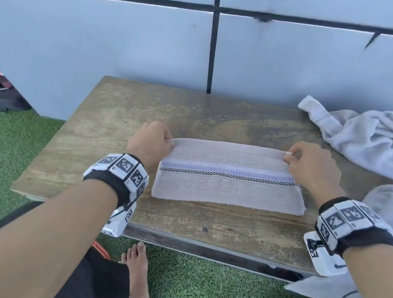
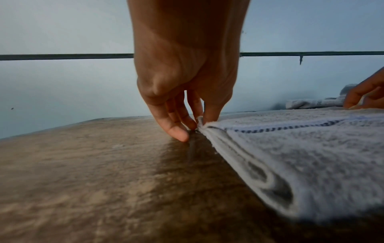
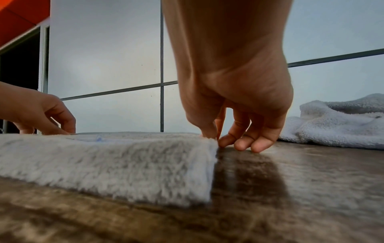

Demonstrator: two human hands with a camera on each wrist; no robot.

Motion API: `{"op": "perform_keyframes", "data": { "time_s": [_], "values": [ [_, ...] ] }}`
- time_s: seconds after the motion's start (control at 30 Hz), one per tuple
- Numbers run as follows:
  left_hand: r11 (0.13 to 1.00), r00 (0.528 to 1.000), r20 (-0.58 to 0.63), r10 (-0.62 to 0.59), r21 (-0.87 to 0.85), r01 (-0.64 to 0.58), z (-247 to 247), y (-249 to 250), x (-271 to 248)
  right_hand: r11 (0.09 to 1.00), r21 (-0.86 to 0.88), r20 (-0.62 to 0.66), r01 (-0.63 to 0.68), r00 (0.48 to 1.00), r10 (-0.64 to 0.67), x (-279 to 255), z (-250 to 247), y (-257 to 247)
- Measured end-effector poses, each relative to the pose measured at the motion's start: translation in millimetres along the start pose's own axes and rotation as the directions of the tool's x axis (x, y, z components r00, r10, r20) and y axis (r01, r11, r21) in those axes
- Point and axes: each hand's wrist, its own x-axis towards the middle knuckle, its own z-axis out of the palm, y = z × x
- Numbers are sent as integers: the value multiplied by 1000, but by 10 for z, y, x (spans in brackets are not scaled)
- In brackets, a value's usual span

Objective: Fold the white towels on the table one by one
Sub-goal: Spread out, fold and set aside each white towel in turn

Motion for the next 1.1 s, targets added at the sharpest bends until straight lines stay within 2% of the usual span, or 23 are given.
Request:
{"op": "perform_keyframes", "data": {
  "time_s": [0.27, 0.8, 0.93, 1.1],
  "values": [
    [976, 1000, -10, -12, 216, 14, -45, 95, -326, 998, -70, -4, -12, 1000, 12, -339, -32, 12],
    [921, 999, -39, 7, 389, 9, 23, 152, -854, 986, -165, 30, 15, 1000, -10, -838, -49, 25],
    [890, 1000, 8, 10, 456, -13, 39, 159, -937, 979, -203, 65, 14, 998, -1, -910, -75, 19],
    [861, 991, 135, 1, 504, -69, -30, 156, -1016, 967, -246, 216, 73, 976, -18, -947, -170, 15]
  ]
}}
